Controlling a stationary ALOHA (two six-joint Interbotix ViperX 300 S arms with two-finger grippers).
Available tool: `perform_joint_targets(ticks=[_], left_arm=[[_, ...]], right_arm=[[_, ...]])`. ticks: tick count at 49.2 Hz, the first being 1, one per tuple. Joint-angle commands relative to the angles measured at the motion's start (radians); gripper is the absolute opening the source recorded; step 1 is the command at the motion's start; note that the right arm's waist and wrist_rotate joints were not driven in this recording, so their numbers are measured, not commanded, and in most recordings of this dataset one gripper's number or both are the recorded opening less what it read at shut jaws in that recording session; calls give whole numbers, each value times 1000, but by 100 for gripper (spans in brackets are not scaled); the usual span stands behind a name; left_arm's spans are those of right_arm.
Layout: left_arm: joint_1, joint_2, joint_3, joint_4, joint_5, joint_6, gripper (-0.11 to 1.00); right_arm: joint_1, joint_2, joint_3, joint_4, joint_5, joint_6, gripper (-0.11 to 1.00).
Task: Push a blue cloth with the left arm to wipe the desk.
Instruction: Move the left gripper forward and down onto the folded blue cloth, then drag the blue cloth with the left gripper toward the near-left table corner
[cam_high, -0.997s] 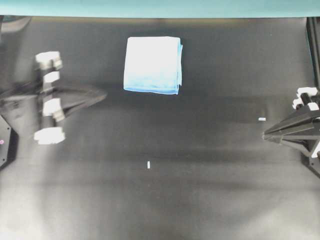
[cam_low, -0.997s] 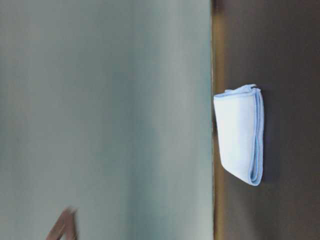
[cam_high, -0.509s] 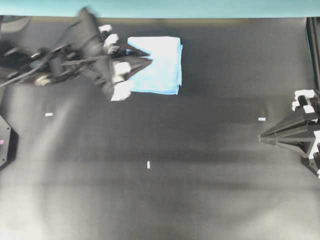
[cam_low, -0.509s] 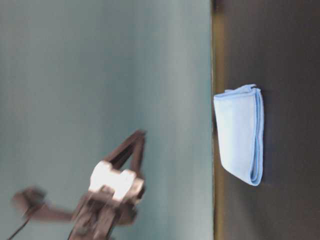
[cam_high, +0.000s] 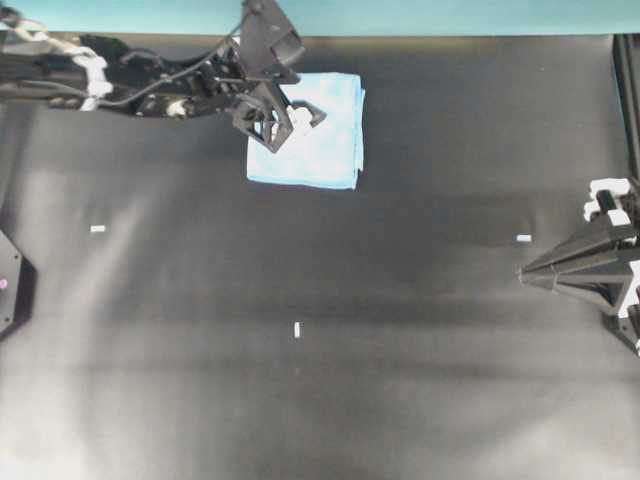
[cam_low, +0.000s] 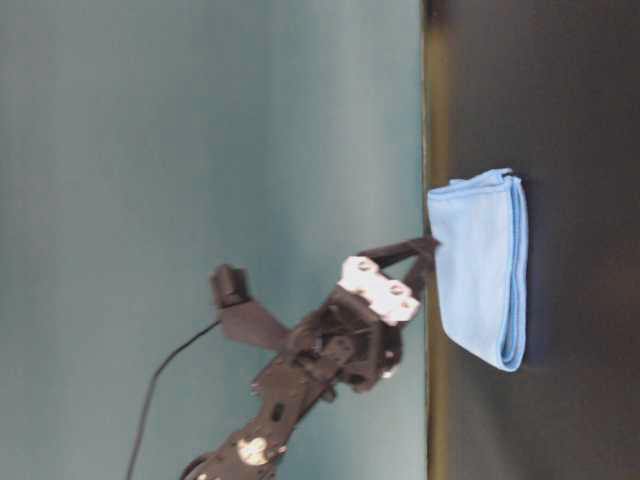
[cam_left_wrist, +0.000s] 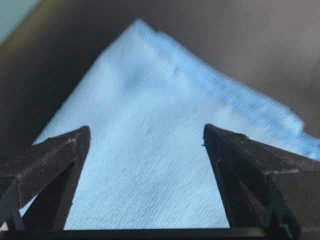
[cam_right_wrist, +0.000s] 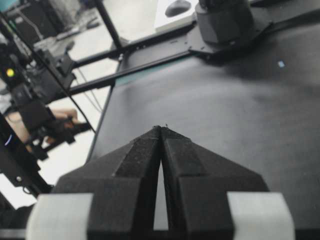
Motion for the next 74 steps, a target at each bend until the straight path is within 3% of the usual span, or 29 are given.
perform_joint_targets(ticks=[1,22,34,57,74], left_arm=[[-3,23,-20,3,26,3,88],[-14,40,44,3,46,5,88],[-87,-21,152,3,31,-8,88],[-377,-252,479,3,-25,-8,88],[-698,-376,655,3,-25,-9,88]], right_arm=[[0,6,-17,2,-14,0,-1],[0,9,-15,2,-29,0,-1],[0,-20,-17,2,-23,0,-1],[0,-23,-8,14,-28,0,-1],[0,-25,-3,14,-18,0,-1]])
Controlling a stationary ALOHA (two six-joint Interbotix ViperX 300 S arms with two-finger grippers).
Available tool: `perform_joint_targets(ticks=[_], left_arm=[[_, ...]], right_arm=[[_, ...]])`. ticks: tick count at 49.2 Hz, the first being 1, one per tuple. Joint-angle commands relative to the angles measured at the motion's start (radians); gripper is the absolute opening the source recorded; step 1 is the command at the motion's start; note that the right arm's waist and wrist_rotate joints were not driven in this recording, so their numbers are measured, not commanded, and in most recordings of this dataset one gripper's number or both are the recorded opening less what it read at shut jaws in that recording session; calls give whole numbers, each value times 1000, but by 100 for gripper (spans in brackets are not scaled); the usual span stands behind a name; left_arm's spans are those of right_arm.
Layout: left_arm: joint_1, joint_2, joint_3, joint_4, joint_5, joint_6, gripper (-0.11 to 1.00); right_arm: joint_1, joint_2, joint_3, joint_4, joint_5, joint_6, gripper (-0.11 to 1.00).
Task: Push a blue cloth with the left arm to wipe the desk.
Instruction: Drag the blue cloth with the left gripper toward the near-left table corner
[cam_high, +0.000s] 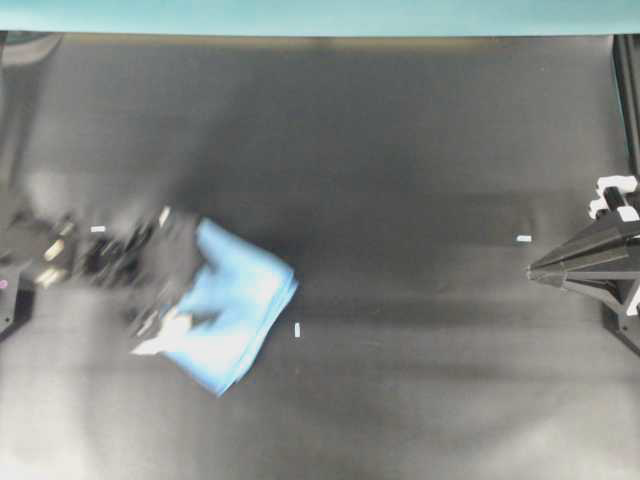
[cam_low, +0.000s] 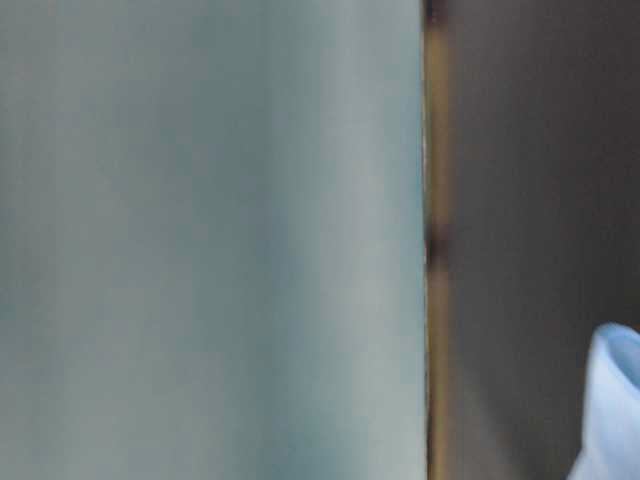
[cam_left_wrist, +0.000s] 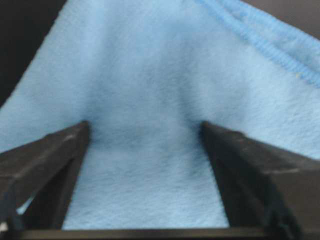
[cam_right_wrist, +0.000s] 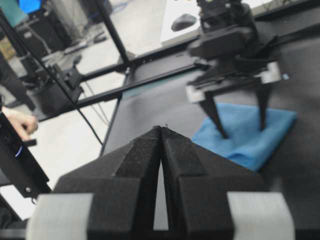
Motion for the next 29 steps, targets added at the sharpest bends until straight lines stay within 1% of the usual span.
perform_joint_targets(ticks=[1,5,9,11,18,29], left_arm=[[-115,-28,34,3,5,-5,88],[-190,-48,49,3,5,-14,88],[-252,-63,61,2,5,-54,88],[-270,-67,66,3,5,-74,88],[-282,-72,75,3,5,-127,88],[-287,-72,67,3,0,-140,88]], right_arm=[[0,5,-6,2,-6,0,-1],[0,3,-6,2,-9,-2,-1],[0,3,-6,6,-11,0,-1],[0,3,-6,11,-12,-2,-1],[0,3,-6,15,-15,0,-1],[0,-2,-8,15,-23,-2,-1]])
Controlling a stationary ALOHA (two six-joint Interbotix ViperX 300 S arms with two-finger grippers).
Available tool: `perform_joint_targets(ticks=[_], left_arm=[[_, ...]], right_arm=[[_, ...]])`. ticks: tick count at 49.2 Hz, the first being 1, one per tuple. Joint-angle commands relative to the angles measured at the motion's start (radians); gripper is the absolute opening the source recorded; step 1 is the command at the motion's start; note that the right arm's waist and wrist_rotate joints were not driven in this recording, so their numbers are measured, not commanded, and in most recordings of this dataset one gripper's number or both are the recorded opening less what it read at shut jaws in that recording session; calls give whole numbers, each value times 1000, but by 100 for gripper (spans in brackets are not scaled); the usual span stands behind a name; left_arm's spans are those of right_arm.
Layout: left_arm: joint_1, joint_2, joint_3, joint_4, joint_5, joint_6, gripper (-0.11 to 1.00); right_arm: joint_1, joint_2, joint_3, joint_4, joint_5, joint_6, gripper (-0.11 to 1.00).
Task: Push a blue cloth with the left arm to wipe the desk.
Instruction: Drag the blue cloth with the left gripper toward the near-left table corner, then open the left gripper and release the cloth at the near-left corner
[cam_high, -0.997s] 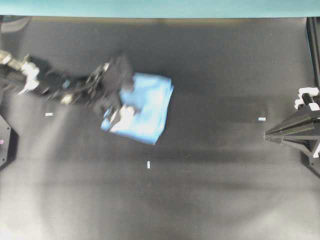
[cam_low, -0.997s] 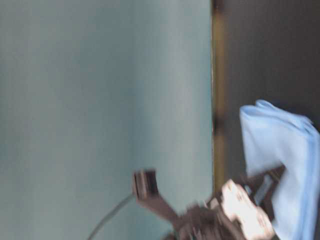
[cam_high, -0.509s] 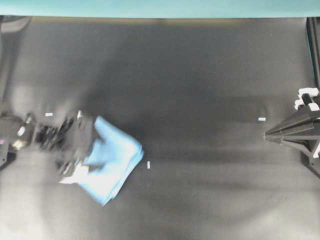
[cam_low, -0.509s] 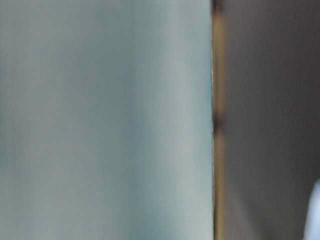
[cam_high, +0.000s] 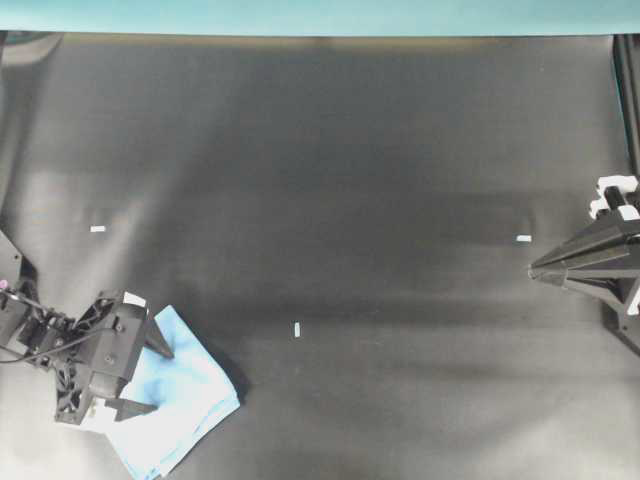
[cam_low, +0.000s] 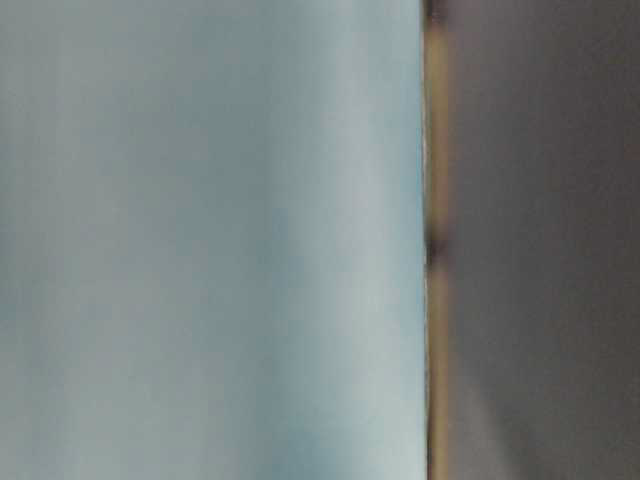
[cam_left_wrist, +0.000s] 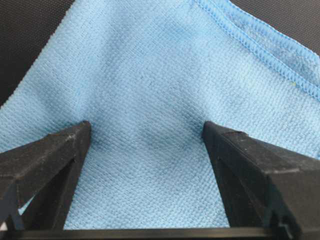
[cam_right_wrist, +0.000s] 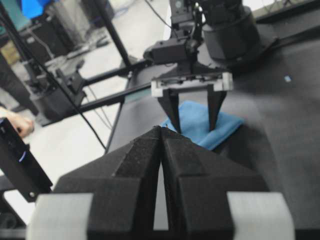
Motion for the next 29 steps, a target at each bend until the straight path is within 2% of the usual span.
perform_joint_targets(ticks=[1,9,16,29], left_arm=[[-11,3,-9,3,-2,-8,88],[-2,-54,-48,3,0,18,88],[8,-161,-63,3,21,60,88],[60,-365,-20,3,80,92,88]], right_arm=[[0,5,-6,2,-11,0,-1],[0,3,-8,2,-11,-2,-1],[-2,-14,-9,2,-20,0,-1],[0,-41,-6,2,-14,0,-1]])
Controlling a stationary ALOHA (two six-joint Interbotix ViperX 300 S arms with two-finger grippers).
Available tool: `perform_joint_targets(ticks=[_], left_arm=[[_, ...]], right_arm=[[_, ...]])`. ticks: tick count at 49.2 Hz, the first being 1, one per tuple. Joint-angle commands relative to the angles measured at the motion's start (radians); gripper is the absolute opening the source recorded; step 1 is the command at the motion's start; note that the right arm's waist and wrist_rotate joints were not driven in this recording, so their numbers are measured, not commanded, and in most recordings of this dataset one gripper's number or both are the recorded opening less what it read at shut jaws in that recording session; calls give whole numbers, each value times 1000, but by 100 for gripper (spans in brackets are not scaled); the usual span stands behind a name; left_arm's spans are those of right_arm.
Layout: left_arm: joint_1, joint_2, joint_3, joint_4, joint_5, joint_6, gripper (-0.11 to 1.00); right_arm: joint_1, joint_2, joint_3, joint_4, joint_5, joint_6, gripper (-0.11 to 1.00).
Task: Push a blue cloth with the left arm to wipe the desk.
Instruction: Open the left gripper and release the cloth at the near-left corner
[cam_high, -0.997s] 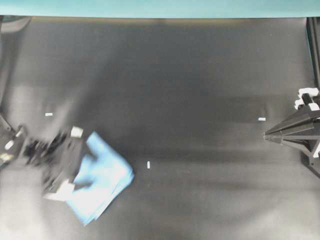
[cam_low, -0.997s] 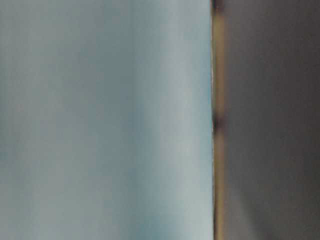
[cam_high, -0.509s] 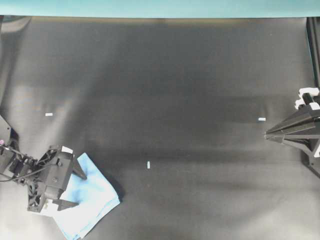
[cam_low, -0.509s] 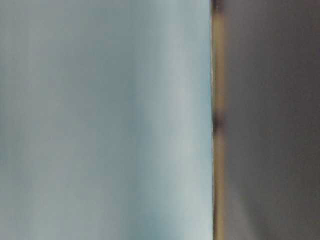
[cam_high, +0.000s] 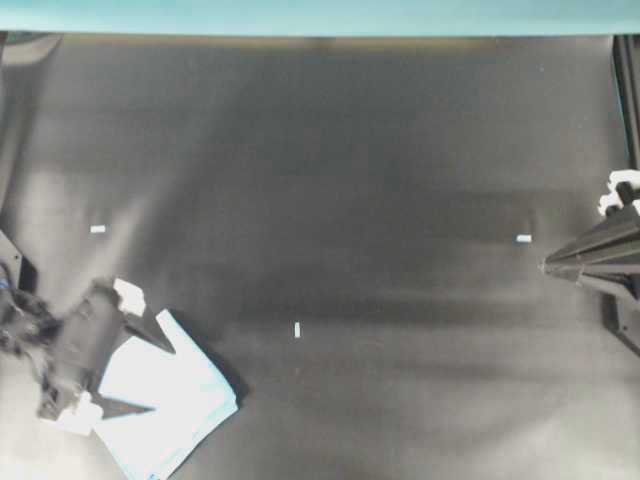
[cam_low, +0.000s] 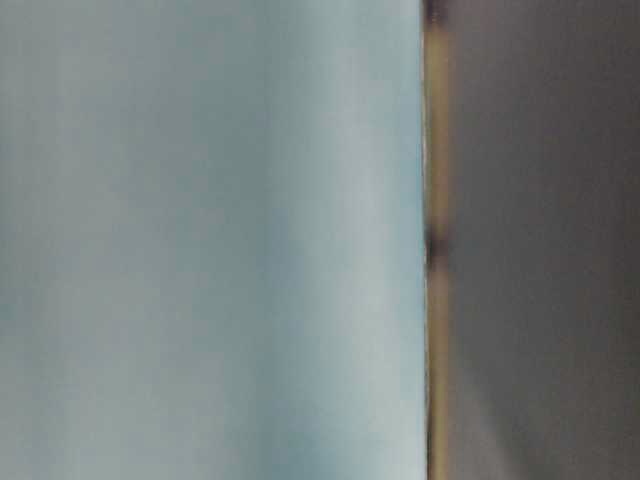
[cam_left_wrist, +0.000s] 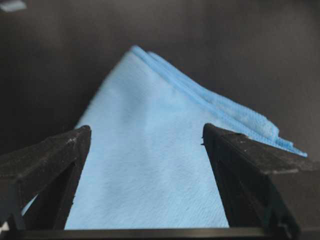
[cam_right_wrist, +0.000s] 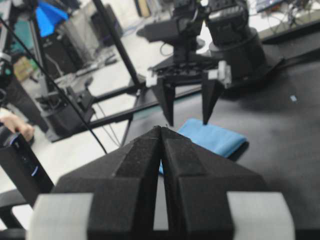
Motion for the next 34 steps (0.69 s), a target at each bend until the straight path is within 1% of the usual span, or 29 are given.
perform_joint_targets(ticks=[1,7,14,29,34], left_arm=[[18,-71,8,3,6,3,88],[29,-132,35,3,0,12,88],[48,-166,49,3,0,14,88],[67,-181,55,5,0,17,88],[67,-183,64,5,-2,44,88]], right_arm=[[0,0,-6,3,-3,0,-1],[-2,6,2,3,2,2,-1],[0,12,5,3,3,0,-1],[-2,15,23,0,37,2,-1],[0,15,31,0,71,2,-1]])
